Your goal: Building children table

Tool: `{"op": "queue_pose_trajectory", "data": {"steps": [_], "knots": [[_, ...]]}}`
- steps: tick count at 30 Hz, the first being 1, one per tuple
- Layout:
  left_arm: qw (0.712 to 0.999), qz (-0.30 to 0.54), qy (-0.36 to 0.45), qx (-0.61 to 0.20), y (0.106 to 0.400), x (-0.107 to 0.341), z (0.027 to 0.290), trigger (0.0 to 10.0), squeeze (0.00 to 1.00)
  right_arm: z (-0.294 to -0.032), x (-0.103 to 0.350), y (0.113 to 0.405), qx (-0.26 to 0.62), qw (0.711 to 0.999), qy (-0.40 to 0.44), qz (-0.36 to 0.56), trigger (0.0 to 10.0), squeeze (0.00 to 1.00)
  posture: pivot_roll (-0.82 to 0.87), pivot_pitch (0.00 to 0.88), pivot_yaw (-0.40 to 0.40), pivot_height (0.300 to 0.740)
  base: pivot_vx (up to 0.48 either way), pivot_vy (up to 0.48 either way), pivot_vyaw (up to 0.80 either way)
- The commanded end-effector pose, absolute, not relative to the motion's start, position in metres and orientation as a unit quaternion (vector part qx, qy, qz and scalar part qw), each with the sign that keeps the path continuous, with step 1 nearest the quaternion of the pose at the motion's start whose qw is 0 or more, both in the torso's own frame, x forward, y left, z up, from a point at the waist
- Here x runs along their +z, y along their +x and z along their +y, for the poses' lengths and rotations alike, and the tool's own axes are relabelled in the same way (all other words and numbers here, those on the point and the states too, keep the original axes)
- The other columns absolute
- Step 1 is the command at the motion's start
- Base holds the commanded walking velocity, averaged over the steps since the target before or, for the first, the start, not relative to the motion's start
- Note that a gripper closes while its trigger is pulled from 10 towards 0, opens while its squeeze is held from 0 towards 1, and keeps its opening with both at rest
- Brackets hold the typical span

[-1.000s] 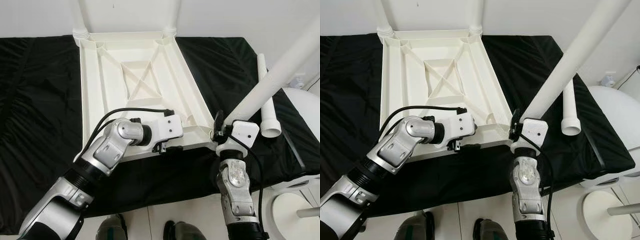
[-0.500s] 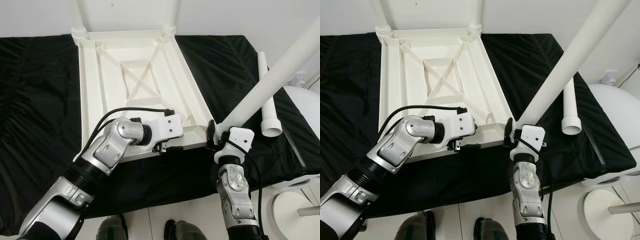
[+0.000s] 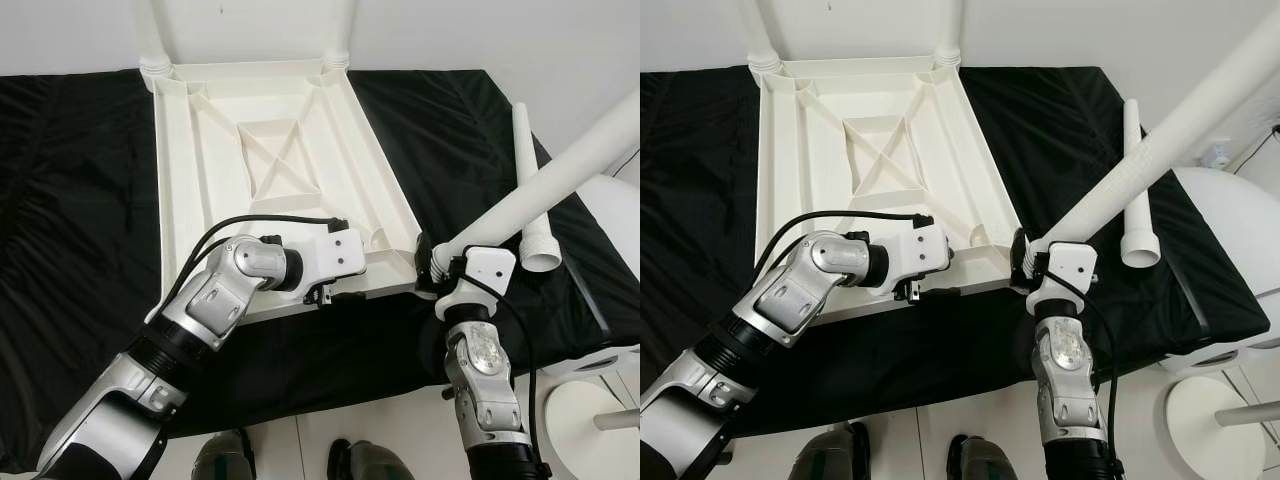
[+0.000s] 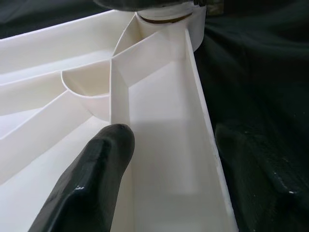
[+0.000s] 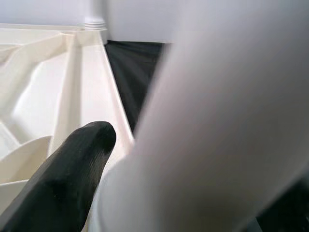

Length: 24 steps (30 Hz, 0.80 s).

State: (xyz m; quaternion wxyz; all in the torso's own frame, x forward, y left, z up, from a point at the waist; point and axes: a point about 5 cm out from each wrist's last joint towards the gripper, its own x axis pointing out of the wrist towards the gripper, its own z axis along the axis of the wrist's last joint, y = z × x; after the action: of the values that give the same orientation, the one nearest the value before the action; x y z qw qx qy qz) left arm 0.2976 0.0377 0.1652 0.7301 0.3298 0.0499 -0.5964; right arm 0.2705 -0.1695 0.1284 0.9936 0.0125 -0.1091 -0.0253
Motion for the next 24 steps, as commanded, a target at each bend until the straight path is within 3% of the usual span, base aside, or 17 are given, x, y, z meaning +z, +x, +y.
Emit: {"op": "queue_pose_trajectory", "data": {"steps": [1, 5, 7, 24], "knots": [[0.724, 0.047, 0.333, -0.602, 0.296, 0.167, 0.035, 10.0, 0.00, -0.172, 0.125, 0.271, -0.018, 0.995, 0.013, -0.099, 10.0, 0.00, 0.01, 0.114, -0.051, 0.740, 0.000, 0.000, 0.00], [0.724, 0.046, 0.332, -0.603, 0.295, 0.167, 0.034, 10.0, 0.00, -0.173, 0.128, 0.274, 0.006, 0.995, 0.003, -0.103, 10.0, 0.00, 0.01, 0.114, -0.055, 0.740, 0.000, 0.000, 0.00], [0.725, 0.046, 0.332, -0.602, 0.295, 0.167, 0.034, 10.0, 0.00, -0.172, 0.132, 0.275, 0.024, 0.993, 0.004, -0.112, 0.0, 0.00, 0.01, 0.113, -0.056, 0.740, 0.000, 0.000, 0.00], [0.728, 0.044, 0.329, -0.600, 0.294, 0.166, 0.033, 10.0, 0.00, -0.177, 0.138, 0.281, 0.045, 0.992, 0.008, -0.120, 0.0, 0.00, 0.01, 0.103, -0.063, 0.740, 0.000, 0.000, 0.00]]}}
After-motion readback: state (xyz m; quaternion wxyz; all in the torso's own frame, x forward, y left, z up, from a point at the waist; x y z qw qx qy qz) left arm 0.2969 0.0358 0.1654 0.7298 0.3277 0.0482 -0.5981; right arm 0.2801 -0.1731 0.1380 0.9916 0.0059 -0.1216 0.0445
